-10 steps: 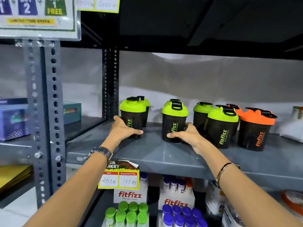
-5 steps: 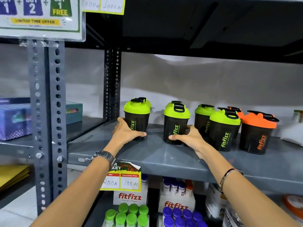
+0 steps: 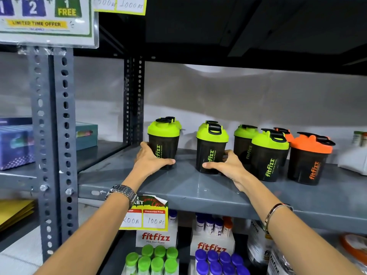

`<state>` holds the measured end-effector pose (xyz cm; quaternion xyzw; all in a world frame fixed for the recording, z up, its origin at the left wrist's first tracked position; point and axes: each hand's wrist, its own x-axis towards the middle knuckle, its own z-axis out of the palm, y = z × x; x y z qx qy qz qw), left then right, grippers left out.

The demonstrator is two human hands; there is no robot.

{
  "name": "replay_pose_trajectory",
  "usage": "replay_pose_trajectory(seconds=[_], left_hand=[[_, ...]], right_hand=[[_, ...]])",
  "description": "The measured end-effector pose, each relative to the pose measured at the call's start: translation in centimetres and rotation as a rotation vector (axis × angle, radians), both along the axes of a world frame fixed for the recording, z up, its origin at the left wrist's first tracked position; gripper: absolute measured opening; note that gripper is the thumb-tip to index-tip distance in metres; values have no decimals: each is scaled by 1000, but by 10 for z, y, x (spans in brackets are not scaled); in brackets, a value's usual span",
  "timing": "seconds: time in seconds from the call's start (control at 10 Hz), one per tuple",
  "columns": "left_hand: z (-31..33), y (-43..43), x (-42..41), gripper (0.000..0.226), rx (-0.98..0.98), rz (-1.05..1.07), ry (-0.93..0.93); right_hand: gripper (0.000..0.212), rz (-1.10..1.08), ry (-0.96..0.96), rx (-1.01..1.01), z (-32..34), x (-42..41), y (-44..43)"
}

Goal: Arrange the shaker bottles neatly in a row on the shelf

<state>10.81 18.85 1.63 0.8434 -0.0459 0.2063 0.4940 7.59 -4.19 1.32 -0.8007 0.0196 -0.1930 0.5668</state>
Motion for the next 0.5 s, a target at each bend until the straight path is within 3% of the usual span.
replay_pose_trajectory(seconds=[0.3, 0.4, 0.5], left_hand=[[0, 1, -5, 109, -15, -45, 27], [6, 0, -21, 114, -107, -48, -35], [9, -7, -41, 108, -148, 38, -267]], right_hand=[[75, 33, 30, -12, -1, 0, -1], [73, 31, 57, -18, 0, -7, 0], [75, -14, 27, -13, -3, -17, 0]])
